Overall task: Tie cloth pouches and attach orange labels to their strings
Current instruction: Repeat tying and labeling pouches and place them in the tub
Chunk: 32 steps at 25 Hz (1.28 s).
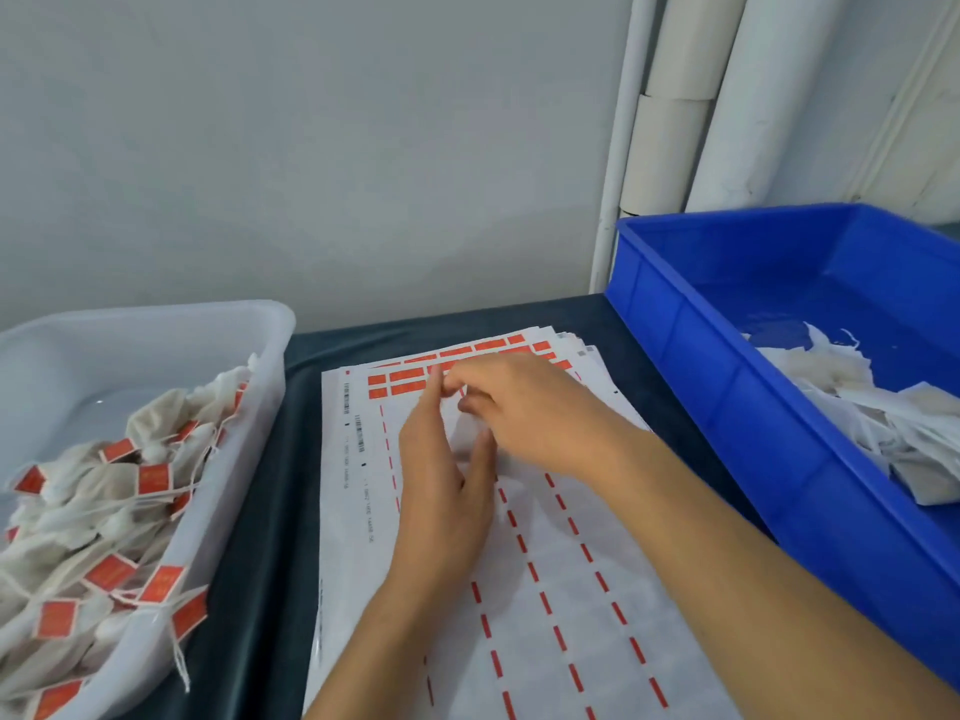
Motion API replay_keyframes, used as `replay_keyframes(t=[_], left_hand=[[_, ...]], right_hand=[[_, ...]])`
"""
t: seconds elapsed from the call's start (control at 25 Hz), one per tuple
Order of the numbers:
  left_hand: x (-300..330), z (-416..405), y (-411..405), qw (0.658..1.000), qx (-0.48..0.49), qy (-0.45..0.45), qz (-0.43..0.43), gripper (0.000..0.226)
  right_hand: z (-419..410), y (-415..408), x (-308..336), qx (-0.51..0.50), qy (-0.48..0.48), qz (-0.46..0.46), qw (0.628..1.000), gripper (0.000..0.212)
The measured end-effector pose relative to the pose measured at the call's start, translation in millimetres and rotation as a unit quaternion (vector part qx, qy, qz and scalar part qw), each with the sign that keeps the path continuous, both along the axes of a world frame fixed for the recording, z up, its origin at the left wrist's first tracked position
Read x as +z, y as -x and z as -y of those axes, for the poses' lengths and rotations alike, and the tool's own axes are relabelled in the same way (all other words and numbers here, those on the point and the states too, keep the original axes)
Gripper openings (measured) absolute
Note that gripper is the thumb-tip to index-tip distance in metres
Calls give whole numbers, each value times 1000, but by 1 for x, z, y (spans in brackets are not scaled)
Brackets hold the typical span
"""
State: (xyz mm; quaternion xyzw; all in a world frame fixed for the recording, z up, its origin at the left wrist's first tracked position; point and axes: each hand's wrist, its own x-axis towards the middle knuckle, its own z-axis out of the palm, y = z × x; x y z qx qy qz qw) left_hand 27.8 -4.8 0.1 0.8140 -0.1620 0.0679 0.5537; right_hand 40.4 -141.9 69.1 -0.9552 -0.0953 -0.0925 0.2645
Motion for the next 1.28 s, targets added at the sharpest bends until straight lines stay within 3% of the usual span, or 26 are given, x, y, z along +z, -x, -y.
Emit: replay_keyframes(t=[0.12, 0.28, 0.36, 0.48, 0.6, 0.8, 0.96, 1.04, 1.16, 1.28], left_hand=[[-6, -1, -1, 997, 46, 46, -42, 51], [-7, -11, -3, 983, 85, 136, -90, 38], [-6, -12, -4, 972, 89, 185, -115, 27], [-3, -11, -3, 969, 101, 192, -118, 7], [-3, -9, -3, 968, 100, 195, -123, 4], [-5, -9, -2, 964, 84, 209, -139, 5], [-1, -7, 2, 971, -8, 200, -128, 10], [2, -3, 5, 977, -16, 169, -128, 6], [3, -2, 8, 976, -14, 171, -134, 22], [4, -4, 7, 980, -14, 148, -134, 20]], right_hand=[[-5, -3, -21, -28, -65, 2, 997, 19], [-8, 10, -54, -77, -211, -4, 975, 29], [-7, 16, -68, -98, -255, 5, 962, 21], [-3, 16, -76, -111, -302, 32, 946, 16], [1, 17, -75, -145, -360, 52, 920, 22], [2, 19, -75, -153, -373, 52, 914, 34], [-1, 21, -72, -146, -375, 77, 912, 24], [-1, 21, -71, -156, -366, 111, 911, 18], [0, 20, -71, -185, -362, 145, 902, 9], [-1, 20, -73, -200, -345, 168, 901, 12]])
